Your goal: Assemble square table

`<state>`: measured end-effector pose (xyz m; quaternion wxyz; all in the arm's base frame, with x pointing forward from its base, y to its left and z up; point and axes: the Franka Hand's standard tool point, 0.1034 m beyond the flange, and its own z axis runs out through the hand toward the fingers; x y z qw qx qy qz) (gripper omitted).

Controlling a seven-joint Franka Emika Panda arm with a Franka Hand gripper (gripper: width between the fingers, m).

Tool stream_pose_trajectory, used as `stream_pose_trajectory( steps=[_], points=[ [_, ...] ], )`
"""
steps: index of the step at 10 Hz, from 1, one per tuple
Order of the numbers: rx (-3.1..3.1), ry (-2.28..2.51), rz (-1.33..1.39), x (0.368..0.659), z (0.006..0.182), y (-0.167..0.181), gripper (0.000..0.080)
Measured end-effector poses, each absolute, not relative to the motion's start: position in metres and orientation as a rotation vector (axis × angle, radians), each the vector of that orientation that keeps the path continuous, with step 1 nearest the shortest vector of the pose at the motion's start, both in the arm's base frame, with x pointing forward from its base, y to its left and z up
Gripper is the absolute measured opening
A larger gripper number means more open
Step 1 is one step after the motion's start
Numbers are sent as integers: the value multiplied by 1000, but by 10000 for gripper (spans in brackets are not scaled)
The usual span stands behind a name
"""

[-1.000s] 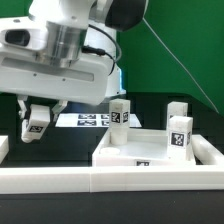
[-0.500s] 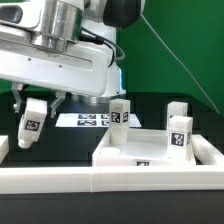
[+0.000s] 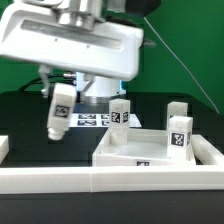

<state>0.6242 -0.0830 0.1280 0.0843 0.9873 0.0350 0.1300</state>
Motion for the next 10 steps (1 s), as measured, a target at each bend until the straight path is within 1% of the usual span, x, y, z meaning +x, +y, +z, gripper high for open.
stream_pose_trajectory(
  steps=[1, 2, 5, 6, 7, 8, 10],
  points=[
    [2975, 28, 436, 634, 140, -75, 290],
    [2985, -6, 451, 636, 142, -74, 290],
    [2984, -3, 445, 635, 140, -74, 290],
    [2988, -27, 453, 633, 138, -75, 290],
    [3014, -164, 482, 620, 128, -78, 290],
    [3024, -188, 474, 612, 120, -70, 290],
    [3045, -304, 479, 613, 118, -44, 290]
  ],
)
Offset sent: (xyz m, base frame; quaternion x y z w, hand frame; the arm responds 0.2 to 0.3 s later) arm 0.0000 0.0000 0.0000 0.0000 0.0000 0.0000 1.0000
